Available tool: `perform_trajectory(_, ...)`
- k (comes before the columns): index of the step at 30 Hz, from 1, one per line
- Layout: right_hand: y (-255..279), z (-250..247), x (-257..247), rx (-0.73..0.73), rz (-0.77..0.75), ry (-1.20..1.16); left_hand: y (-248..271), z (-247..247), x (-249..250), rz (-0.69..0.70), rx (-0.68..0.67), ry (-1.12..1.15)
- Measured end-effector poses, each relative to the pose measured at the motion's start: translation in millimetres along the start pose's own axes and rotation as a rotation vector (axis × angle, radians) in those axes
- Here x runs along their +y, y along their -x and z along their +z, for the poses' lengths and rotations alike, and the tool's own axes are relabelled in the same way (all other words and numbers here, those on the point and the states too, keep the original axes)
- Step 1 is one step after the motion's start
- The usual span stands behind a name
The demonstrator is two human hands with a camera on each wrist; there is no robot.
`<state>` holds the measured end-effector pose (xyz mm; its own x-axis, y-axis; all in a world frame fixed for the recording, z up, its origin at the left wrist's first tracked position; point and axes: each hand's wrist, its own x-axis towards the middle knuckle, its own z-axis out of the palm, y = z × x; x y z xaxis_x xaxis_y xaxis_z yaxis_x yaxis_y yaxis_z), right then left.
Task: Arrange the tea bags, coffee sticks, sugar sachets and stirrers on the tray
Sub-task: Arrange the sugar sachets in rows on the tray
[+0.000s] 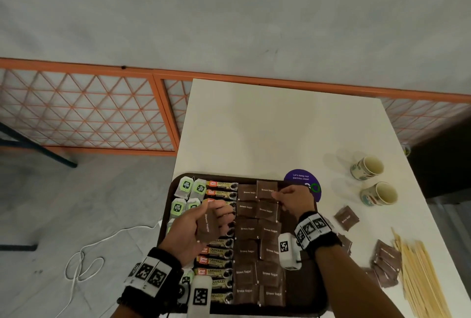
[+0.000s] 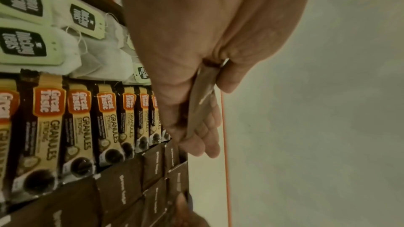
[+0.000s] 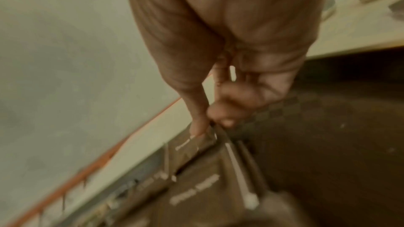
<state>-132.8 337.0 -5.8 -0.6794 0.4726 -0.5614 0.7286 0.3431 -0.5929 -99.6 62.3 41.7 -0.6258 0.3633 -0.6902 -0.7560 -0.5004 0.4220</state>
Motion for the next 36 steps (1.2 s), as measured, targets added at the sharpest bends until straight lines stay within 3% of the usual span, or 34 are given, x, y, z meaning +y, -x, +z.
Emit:
perform_trajectory(2,5.4,-0.4,5.0,0.079,-0.047,0.202,3.9,2.6,1.8,0.015,-0.026,0.006)
perform_trajectory(5,42.2,2.1,-3.8,0.017,-0.216,0.114,5.1,9.9,4.0,0.052,-0.071,-0.038)
perform_trajectory(7,79.2,2.7,-17.3,-0.146,-0.342,-0.018,2.4,15.2,2.5,0.063,-0.083,-0.083)
perform_trajectory(10,125.6,9.5,-26.2,-0.510,-0.453,-0.075,0.6,25.4,-8.4,0.040,-0.137,-0.137)
perform_trajectory(12,137.1,19.5,-14.0,-0.600,-0.484,-0.039,3.0,28.3,-19.9,0.028,-0.148,-0.248)
perform_trajectory(17,125.1,21.3,26.2,-0.575,-0.364,-0.021,6.7,8.7,-46.5,0.129,-0.054,-0.873)
perform_trajectory(20,120.6,19.0,37.9,-0.496,-0.284,-0.078,6.4,3.4,-56.4,0.097,0.017,-0.859)
perform_trajectory(23,121.8,23.7,48.8,-0.431,-0.193,-0.173,7.8,2.1,-62.5,-0.041,-0.025,-0.832)
perform_trajectory(26,122.7,28.6,61.5,-0.437,-0.211,-0.116,6.3,-5.7,-64.9,-0.100,-0.071,-0.931)
perform_trajectory(30,119.0,33.0,53.7,-0.426,-0.198,-0.119,6.2,-5.4,-63.2,-0.080,-0.066,-0.951)
perform_trajectory(36,71.5,31.1,30.3,-0.207,-0.162,-0.084,9.5,-9.2,-45.1,0.000,0.027,-0.948)
